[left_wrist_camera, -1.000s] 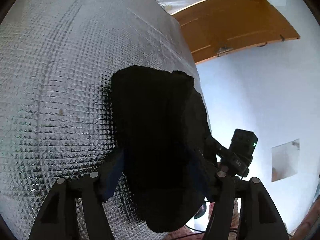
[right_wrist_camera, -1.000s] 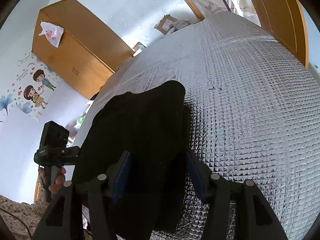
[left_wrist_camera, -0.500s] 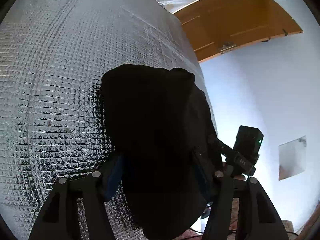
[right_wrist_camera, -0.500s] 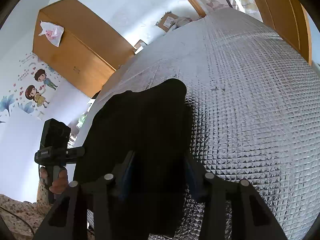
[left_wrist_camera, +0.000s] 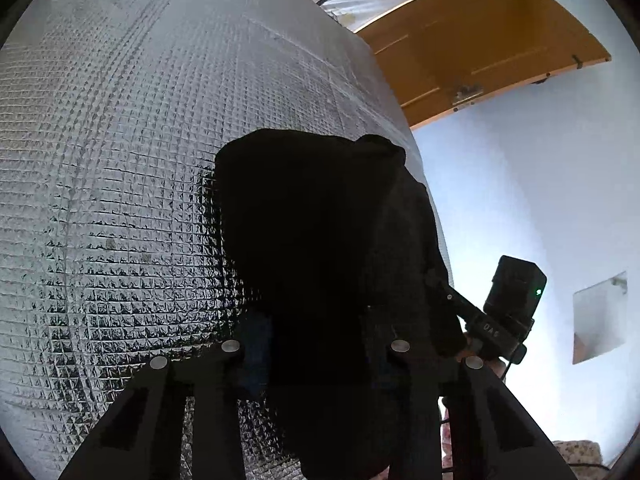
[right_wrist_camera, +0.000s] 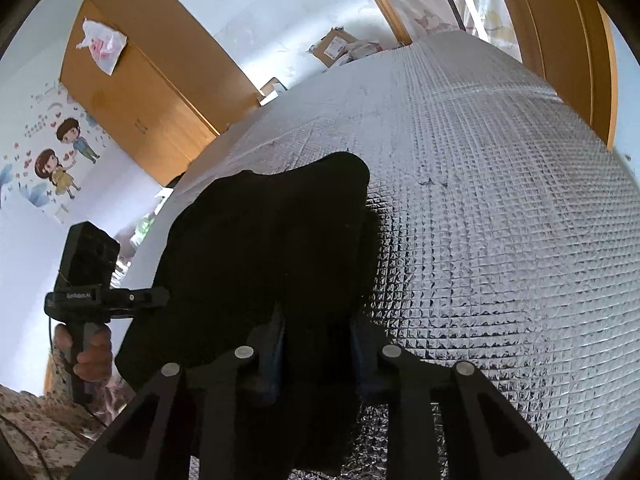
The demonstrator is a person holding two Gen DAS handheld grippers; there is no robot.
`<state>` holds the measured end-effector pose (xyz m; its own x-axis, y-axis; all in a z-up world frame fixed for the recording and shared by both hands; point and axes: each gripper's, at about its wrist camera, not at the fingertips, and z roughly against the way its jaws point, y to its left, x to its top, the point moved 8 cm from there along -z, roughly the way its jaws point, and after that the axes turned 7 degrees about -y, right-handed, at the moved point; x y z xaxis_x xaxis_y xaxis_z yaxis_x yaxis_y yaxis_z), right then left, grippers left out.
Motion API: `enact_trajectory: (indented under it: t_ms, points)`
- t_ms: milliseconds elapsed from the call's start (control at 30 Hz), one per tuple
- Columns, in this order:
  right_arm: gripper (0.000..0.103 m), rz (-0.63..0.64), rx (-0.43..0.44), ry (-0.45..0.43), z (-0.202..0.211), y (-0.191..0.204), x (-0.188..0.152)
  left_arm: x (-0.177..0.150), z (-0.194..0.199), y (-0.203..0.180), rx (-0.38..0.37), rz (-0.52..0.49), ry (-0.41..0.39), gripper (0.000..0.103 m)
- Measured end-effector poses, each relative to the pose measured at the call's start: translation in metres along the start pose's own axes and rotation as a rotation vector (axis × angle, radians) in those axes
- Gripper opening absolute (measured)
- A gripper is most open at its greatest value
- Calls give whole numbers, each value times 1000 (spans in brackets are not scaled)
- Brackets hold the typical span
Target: Fold clothes
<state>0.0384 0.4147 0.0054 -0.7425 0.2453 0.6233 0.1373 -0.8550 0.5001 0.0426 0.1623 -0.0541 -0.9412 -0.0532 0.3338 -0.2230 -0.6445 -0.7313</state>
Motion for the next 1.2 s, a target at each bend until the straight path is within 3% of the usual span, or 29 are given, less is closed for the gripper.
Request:
enact_trajectory:
  t_ms: [200, 533, 833, 1000, 1200]
  points:
    - [24, -16, -28, -8, 0, 3, 0, -2, 4, 2, -15, -8, -19, 35]
    - [21, 13, -151, -38, 6, 19, 4, -2, 17, 10, -66, 2, -43, 34]
    - [20, -17, -177, -79, 13, 30, 16, 3, 26, 8, -76, -11, -36, 34]
    - [20, -7, -181, -94, 12, 45, 26, 18, 36, 8, -95, -21, -52, 24]
    - [20, -18, -184, -91, -3, 58, 31, 21, 41, 39, -74, -4, -29, 24]
